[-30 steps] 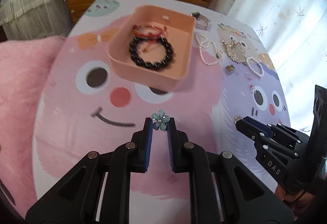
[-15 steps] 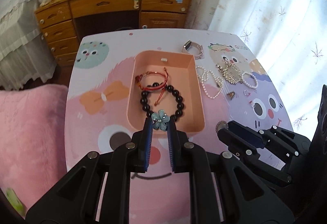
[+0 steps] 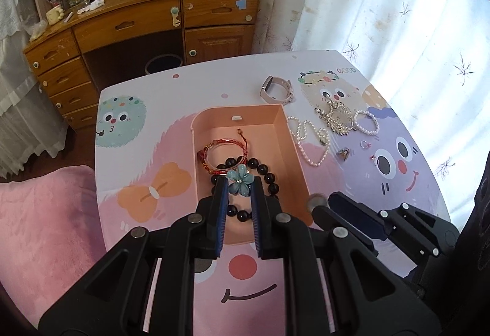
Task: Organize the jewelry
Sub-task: 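Carry the flower charm and pearl brooch into the pink box and release both, then withdraw both open tools from the pink box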
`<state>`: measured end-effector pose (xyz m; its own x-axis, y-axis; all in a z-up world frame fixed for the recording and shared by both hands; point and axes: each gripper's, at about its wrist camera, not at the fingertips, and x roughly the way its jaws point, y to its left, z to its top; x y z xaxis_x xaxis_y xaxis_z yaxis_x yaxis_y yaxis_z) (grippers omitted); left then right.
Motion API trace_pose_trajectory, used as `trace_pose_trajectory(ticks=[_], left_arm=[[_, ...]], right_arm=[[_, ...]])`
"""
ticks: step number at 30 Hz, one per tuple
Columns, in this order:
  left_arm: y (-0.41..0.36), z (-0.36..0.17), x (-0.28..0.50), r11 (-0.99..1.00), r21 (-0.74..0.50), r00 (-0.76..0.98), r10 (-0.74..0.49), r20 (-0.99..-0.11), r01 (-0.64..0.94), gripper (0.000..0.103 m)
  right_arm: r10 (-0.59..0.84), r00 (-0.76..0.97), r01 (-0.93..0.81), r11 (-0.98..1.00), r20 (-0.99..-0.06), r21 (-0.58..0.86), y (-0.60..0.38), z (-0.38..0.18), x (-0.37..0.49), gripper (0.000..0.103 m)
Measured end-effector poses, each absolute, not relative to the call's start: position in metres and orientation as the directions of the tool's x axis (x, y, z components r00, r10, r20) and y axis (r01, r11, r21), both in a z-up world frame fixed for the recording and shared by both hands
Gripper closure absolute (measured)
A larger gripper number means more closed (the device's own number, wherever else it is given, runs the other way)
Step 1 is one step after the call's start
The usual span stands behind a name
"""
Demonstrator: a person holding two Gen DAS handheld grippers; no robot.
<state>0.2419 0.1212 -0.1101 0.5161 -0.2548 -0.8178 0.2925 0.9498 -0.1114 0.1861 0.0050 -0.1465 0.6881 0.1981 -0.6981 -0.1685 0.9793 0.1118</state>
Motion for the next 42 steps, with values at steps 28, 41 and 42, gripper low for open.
trace_pose_trajectory(ticks=[28,41,42], left_arm=[[0.047,-0.146,0.220,0.946,-0.193,0.327,-0.274,-0.904,0.260,0.059],[-0.043,-0.175,0.241,0.934,-0.229,0.267,-0.303,-0.915,0.274,0.059],[-0.050,-0.179,0.247,0.935,-0.226,0.270,-0.300,-0.915,0.272,0.059]], right_arm=[[0.047,0.500,0.032,0.997,-0.865,0.073,-0.124,-0.213,0.153,0.046],[0.021,0.539,-0.030,1.000,-0.842,0.006,-0.201,-0.224,0.179,0.046],[0.016,0.543,-0.038,0.999,-0.839,-0.006,-0.203,-0.225,0.182,0.046]])
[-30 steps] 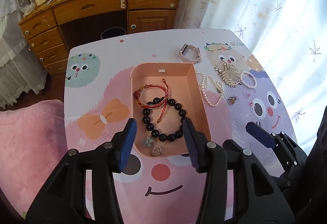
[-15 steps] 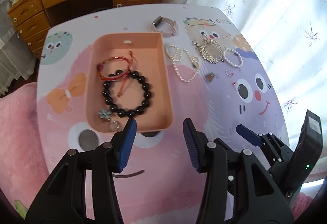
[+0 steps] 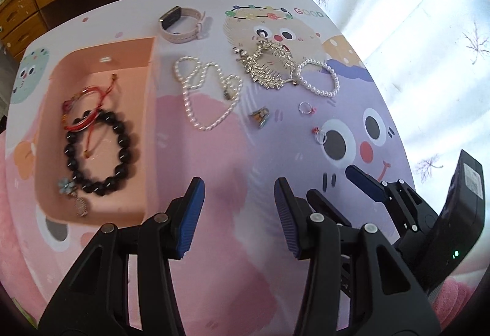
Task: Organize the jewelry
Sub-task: 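Withdraw both open tools from the pink box, then grasp the small gold clip charm with the left tool while the right tool grasps the red-stone ring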
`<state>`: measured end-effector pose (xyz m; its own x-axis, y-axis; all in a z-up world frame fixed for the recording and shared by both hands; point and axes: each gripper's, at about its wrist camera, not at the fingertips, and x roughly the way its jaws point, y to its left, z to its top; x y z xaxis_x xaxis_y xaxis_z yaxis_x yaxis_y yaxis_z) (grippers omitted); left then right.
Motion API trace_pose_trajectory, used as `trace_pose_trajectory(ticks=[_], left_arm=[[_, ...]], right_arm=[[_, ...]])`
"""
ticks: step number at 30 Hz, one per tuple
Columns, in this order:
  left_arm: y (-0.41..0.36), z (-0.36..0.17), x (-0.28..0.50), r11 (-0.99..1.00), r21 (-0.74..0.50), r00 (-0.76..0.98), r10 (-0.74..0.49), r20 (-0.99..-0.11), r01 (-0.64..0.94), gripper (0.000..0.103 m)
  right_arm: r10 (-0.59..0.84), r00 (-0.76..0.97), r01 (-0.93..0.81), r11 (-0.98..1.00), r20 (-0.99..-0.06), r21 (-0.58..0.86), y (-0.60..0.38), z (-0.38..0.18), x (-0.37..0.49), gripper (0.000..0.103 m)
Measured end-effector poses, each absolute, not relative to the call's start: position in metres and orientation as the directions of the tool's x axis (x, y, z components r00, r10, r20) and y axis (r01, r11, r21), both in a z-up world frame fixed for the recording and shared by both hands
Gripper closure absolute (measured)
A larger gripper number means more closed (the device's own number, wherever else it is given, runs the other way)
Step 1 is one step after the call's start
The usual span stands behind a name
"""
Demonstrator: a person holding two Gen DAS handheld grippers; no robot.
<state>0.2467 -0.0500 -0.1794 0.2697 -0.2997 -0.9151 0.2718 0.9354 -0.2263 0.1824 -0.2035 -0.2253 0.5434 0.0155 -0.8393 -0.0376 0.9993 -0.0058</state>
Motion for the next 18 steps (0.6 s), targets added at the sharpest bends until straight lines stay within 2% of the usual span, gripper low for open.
trace_pose_trajectory(ticks=[6,18], left_arm=[[-0.078,-0.207,0.276,0.952,-0.218,0.265,-0.271,-0.925,0.215,0.059],[-0.097,-0.231,0.309,0.970,-0.179,0.307,-0.222,-0.925,0.163,0.059]], right_arm=[[0.031,0.552,-0.069,0.998,-0.833,-0.008,-0.225,-0.237,0.210,0.048],[0.059,0.545,-0.133,0.991,-0.836,-0.017,-0.232,-0.246,0.248,0.068]])
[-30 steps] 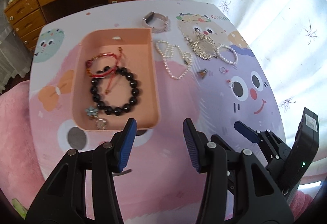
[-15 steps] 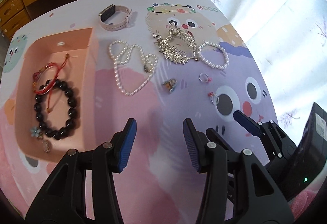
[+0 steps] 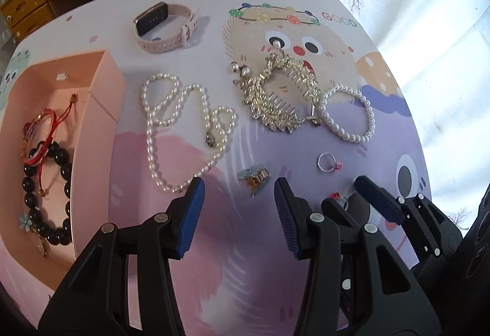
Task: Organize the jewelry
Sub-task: 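Grasp the small gold clip charm with the left tool while the right tool grasps the red-stone ring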
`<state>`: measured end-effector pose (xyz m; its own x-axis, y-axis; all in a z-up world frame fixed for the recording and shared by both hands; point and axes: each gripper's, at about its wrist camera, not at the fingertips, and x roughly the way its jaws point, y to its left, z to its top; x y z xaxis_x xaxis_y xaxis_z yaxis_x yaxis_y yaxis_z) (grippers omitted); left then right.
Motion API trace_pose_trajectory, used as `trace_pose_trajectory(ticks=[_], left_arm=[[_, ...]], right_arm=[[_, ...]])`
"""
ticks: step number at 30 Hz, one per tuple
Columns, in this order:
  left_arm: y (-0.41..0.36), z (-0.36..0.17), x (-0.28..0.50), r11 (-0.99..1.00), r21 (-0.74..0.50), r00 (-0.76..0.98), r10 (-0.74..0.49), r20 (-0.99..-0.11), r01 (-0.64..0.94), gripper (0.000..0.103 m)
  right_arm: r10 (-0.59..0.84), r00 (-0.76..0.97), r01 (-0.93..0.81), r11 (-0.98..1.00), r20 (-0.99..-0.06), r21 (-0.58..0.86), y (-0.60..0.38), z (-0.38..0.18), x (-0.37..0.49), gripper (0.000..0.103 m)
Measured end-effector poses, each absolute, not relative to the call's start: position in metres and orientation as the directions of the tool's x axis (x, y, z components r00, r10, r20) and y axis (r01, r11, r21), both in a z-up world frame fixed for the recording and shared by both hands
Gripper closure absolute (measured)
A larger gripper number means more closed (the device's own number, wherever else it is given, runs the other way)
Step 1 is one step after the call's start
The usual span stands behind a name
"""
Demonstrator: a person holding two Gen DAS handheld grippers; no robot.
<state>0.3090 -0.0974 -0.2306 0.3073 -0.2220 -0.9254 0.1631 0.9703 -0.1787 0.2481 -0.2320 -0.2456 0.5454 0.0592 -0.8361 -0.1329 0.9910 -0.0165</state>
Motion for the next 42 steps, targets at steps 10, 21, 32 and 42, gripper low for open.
trace_pose_trajectory(ticks=[10,21,32,42], left_arm=[[-0.109,-0.231,0.312,0.961,-0.202,0.306,-0.253,-0.918,0.187,0.083],[-0.115,-0.217,0.304,0.957,-0.196,0.310,-0.257,-0.916,0.213,0.083],[-0.092,-0.172,0.277,0.962,-0.200,0.354,-0.255,-0.900,0.185,0.083],[-0.053,-0.139,0.222,0.956,-0.206,0.367,-0.272,-0.890,0.208,0.083]], right_arm=[[0.070,0.535,-0.186,0.982,-0.842,-0.036,-0.227,-0.246,0.245,0.088],[0.114,0.500,-0.165,0.986,-0.859,0.035,-0.231,-0.242,0.245,0.088],[0.169,0.518,-0.165,0.982,-0.839,0.097,-0.224,-0.211,0.231,0.088],[0.178,0.561,-0.118,0.984,-0.808,0.135,-0.208,-0.172,0.202,0.088]])
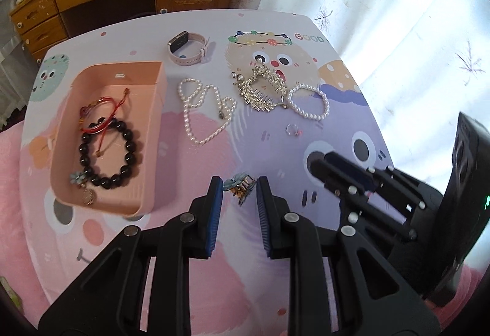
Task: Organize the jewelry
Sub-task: 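Lower the charm and ring into the pink box and open both tools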
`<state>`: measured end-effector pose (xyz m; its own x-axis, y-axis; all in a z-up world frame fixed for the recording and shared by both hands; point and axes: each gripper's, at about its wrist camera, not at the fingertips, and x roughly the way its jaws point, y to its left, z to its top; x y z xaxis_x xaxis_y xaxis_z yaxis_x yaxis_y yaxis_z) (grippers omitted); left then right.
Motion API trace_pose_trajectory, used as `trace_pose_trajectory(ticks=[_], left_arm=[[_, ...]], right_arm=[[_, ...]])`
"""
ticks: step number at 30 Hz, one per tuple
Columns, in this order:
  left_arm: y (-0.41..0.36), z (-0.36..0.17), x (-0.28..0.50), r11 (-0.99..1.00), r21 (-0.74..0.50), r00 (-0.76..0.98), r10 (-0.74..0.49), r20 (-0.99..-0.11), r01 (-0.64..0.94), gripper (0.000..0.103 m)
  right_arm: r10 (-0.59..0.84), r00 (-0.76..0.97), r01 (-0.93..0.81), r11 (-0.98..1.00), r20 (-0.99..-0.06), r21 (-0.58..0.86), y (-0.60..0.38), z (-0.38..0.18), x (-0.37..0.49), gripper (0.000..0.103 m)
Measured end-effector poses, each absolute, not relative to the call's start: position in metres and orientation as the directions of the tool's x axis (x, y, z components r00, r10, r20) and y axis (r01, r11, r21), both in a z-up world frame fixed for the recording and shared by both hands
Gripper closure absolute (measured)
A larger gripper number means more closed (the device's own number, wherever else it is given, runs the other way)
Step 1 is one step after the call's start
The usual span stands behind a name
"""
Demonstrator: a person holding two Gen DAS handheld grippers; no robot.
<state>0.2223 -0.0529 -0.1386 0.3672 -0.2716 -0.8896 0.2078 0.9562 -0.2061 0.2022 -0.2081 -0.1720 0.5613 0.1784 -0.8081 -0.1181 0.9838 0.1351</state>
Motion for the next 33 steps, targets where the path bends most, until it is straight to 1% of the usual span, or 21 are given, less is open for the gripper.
trace_pose_trajectory(ticks=[3,8,15,23,28,33], left_arm=[[-0.036,-0.132,0.206,0.954,-0.205,0.371,-0.276,-0.887,0.218,0.083],[0.002,-0.121,0.186,0.950,-0.220,0.381,-0.293,-0.877,0.222,0.083],[0.055,-0.113,0.179,0.949,-0.203,0.391,-0.287,-0.874,0.244,0.083],[0.106,-0.105,0.196,0.940,-0.152,0.407,-0.273,-0.871,0.306,0.083],[0.120,-0.097,0.215,0.932,-0.117,0.435,-0.268,-0.860,0.344,0.083],[0.126,-0.090,0.237,0.924,-0.116,0.452,-0.285,-0.845,0.364,0.083]], right_arm=[[0.178,0.563,-0.085,0.984,-0.807,0.158,-0.199,-0.164,0.195,0.088],[0.221,0.556,-0.025,0.968,-0.801,0.250,-0.182,-0.158,0.184,0.088],[0.246,0.558,0.005,0.954,-0.793,0.299,-0.139,-0.154,0.173,0.088],[0.292,0.575,-0.033,0.942,-0.764,0.335,-0.082,-0.142,0.175,0.088],[0.316,0.593,-0.077,0.938,-0.740,0.338,-0.047,-0.131,0.185,0.088],[0.324,0.620,-0.122,0.940,-0.715,0.320,-0.018,-0.118,0.197,0.088]])
